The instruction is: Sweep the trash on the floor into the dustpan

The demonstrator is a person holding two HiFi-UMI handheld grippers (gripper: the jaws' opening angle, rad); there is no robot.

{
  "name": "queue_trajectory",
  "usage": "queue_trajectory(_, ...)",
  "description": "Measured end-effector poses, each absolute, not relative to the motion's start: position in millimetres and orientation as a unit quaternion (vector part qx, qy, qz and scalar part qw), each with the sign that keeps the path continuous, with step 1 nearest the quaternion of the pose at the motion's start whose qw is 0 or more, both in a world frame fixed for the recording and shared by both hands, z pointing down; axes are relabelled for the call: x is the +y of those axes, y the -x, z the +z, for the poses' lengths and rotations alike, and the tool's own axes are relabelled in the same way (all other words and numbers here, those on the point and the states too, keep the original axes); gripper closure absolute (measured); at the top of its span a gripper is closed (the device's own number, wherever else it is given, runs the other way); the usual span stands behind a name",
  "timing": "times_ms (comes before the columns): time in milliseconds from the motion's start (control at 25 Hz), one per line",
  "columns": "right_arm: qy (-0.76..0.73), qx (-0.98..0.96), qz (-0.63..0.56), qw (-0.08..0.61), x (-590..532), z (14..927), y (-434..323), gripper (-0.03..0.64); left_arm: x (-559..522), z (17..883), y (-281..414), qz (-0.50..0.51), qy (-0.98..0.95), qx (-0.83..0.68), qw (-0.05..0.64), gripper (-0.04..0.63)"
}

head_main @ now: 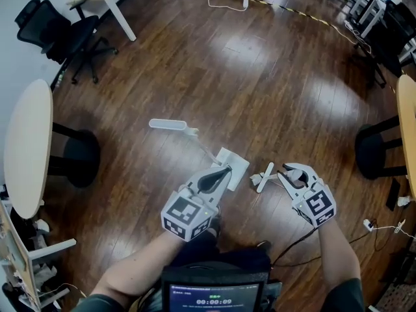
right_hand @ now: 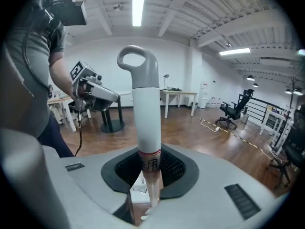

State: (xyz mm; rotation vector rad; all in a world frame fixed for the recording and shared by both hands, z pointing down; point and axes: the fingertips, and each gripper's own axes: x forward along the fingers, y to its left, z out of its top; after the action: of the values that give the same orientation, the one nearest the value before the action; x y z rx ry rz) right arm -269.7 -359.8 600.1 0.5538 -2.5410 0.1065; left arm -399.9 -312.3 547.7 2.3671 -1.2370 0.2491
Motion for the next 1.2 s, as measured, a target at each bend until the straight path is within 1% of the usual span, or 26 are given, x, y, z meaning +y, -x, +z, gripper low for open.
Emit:
queue_trajectory(120, -0.178, -0.948, 0.042, 0.261, -359, 601, 309, 0.514, -311, 549, 423, 0.089, -0.852, -0.461, 0.232, 0.594)
queue_trajectory(280, -0.157, -0.958, 0.039, 0.235, -356, 590, 355, 0.514, -310, 550, 442, 0.088, -0.845, -0.472, 0.234, 0.594)
queue_trajectory(480, -0.154, -0.966, 0.053, 0.200, -349, 575, 390, 0.514, -307, 544, 452, 0.085, -0.846, -0.473, 0.233, 0.594)
queue_trajectory(640, -0.151, -0.967, 0.034, 0.204, -338, 566, 411, 0.514, -303, 538, 462, 0.083, -0.845, -0.473, 0.233, 0.594)
queue_trajectory(760, -0.167, -0.965, 0.032, 0.198, -332, 553, 398, 0.514, -298, 530, 457, 0.079, -0.849, -0.469, 0.231, 0.594)
queue_trajectory(960, -0.229, -0.959, 0.030, 0.161, -326, 510, 366, 0.512, -294, 505, 441, 0.075, -0.859, -0.457, 0.219, 0.594)
queue_trajectory(1120, -0.283, -0.950, 0.028, 0.132, -313, 463, 322, 0.512, -292, 477, 402, 0.070, -0.878, -0.433, 0.193, 0.594)
queue_trajectory(1200, -0.311, -0.942, 0.027, 0.120, -306, 441, 293, 0.512, -290, 464, 379, 0.057, -0.885, -0.420, 0.192, 0.594)
